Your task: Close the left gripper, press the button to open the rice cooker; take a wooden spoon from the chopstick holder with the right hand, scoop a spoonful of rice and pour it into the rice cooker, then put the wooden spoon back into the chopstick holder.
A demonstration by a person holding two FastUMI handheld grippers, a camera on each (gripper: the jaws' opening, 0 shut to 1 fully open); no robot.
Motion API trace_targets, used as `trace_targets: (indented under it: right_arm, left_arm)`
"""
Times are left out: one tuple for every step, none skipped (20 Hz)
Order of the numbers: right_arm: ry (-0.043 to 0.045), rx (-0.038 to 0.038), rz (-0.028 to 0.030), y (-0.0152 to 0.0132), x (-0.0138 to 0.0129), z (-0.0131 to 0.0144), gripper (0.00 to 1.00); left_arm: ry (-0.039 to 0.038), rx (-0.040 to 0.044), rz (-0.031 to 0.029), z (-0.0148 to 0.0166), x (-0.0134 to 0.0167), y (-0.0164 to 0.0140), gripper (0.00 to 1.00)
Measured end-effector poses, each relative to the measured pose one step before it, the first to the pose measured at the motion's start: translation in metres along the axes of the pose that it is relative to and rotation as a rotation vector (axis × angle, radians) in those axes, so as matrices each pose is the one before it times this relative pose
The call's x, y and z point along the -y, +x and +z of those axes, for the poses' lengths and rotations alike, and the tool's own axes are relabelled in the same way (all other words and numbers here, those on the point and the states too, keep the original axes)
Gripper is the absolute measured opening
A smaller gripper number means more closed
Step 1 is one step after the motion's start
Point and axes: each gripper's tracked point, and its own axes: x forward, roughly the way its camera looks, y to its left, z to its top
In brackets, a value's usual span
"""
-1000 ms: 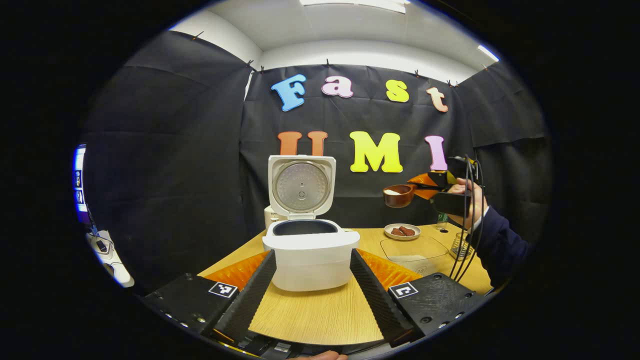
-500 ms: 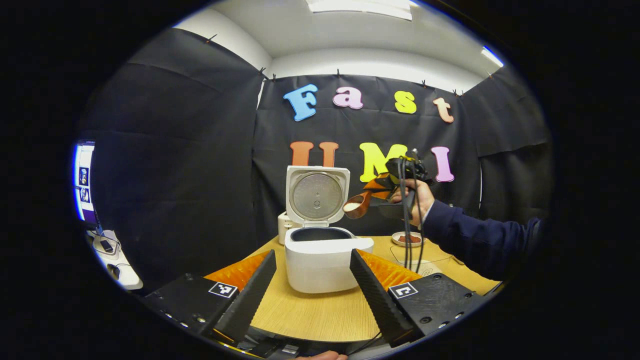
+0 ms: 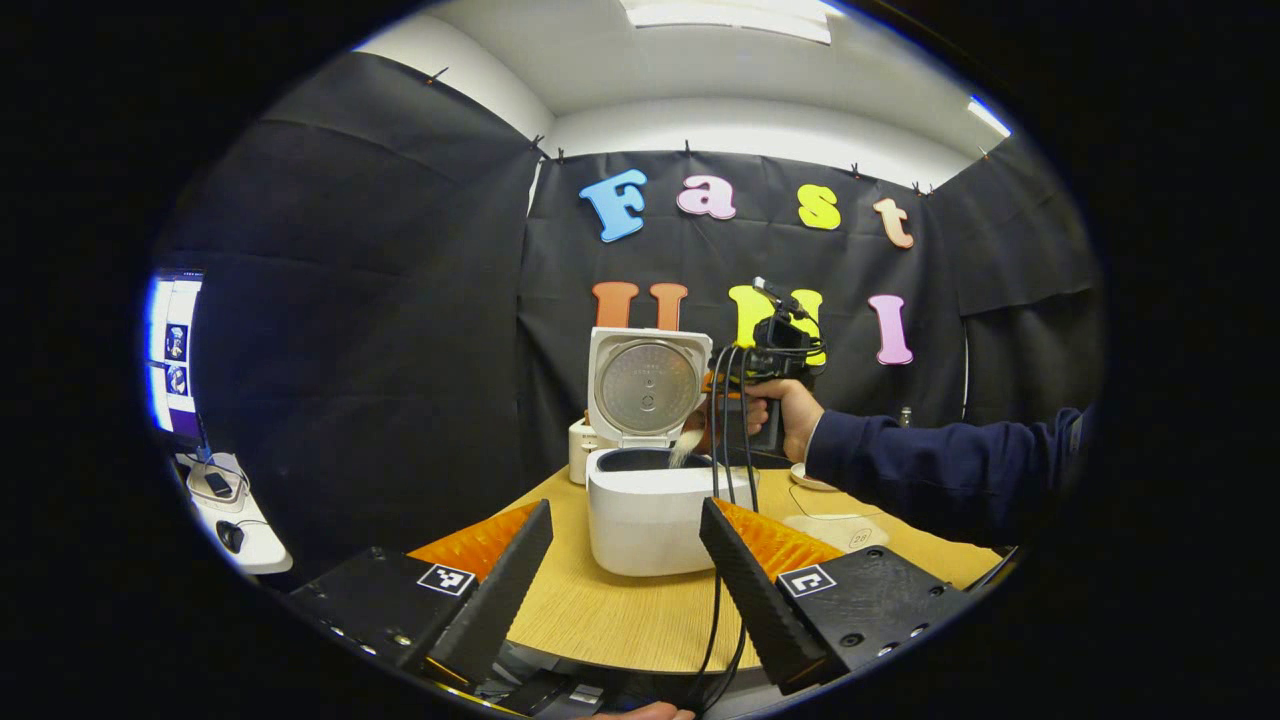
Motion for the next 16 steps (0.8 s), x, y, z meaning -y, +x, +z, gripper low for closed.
trace_targets:
  right_arm:
    - [-0.04992, 0.0106, -0.0067, 0.00151, -0.00253, -0.0019, 0.09]
    - [-0.05973, 0.00656, 0.00386, 0.00158, -0.00506, -0.00123, 0.09]
    - [-0.06159, 0.00809, 0.00376, -0.00055, -0.00635, -0.00002, 0.09]
    - [-0.06939, 0.02213, 0.0008, -0.002, -0.005, 0.00325, 0.09]
    - [-0.06081, 0.02637, 0.00154, -0.00333, -0.00495, 0.00402, 0.09]
    - [-0.05414, 0.02112, 0.01087, -0.00383, -0.00641, 0.00369, 0.09]
    - [-0.04374, 0.01568, 0.01114, -0.00334, -0.00654, 0.00294, 0.09]
    - [-0.04636, 0.01029, 0.00755, -0.00201, -0.00384, 0.00315, 0.09]
    - [-0.04188, 0.00615, 0.00075, -0.00193, -0.00329, 0.00083, 0.09]
    - [-0.00657, -0.00553, 0.00027, -0.0018, -0.00041, -0.00111, 0.09]
    - [0.00633, -0.00755, 0.00773, -0.00362, -0.00264, -0.00153, 0.09]
    - [0.00582, 0.00926, 0.00166, -0.00303, 0.00225, 0.00253, 0.09]
    - [0.01642, 0.0183, -0.01115, -0.00415, 0.0075, 0.00435, 0.11]
    - [0.01961, 0.01066, -0.01045, -0.00536, 0.00736, 0.00404, 0.09]
    - [0.02889, 0.00537, 0.00122, -0.00628, 0.00391, 0.0015, 0.09]
    - [0.03139, 0.00578, 0.00446, -0.0072, 0.00504, 0.00335, 0.09]
  left_arm:
    - [-0.00606, 0.00171, -0.00153, 0.00011, 0.00002, -0.00087, 0.94]
    - [-0.00504, -0.00347, -0.00274, -0.00266, 0.00087, -0.00067, 0.94]
    - [-0.00113, -0.00326, 0.00267, -0.00082, -0.00162, -0.00119, 0.94]
    - [0.00196, -0.00062, 0.00611, -0.00051, -0.00272, 0.00167, 0.94]
    - [0.00244, 0.00138, 0.00275, 0.00053, -0.00069, -0.00113, 0.94]
    - [-0.00063, 0.0009, 0.00259, 0.00043, -0.00049, -0.0004, 0.94]
    - [-0.00432, -0.00011, -0.00011, 0.00025, 0.00002, 0.00035, 0.94]
    - [-0.00308, -0.00246, -0.00281, -0.00051, 0.00094, -0.00015, 0.94]
    - [-0.00213, -0.00392, 0.00133, -0.00047, 0.00105, -0.00005, 0.94]
    - [-0.0001, -0.00463, 0.00452, -0.00099, -0.00053, 0.00133, 0.94]
    - [0.00024, -0.00211, 0.00362, 0.00022, 0.00042, 0.0006, 0.94]
    - [-0.00193, -0.00305, 0.00184, -0.00146, 0.00031, 0.00142, 0.94]
    - [-0.00185, -0.00592, 0.00085, 0.00041, 0.00202, 0.00028, 0.94]
    - [-0.00241, -0.00436, 0.00065, 0.00015, 0.00226, 0.00279, 0.94]
    - [-0.00218, -0.00487, 0.00072, 0.00101, 0.00301, 0.00221, 0.94]
    - [0.00058, -0.00214, 0.00085, 0.0001, 0.00235, 0.00181, 0.94]
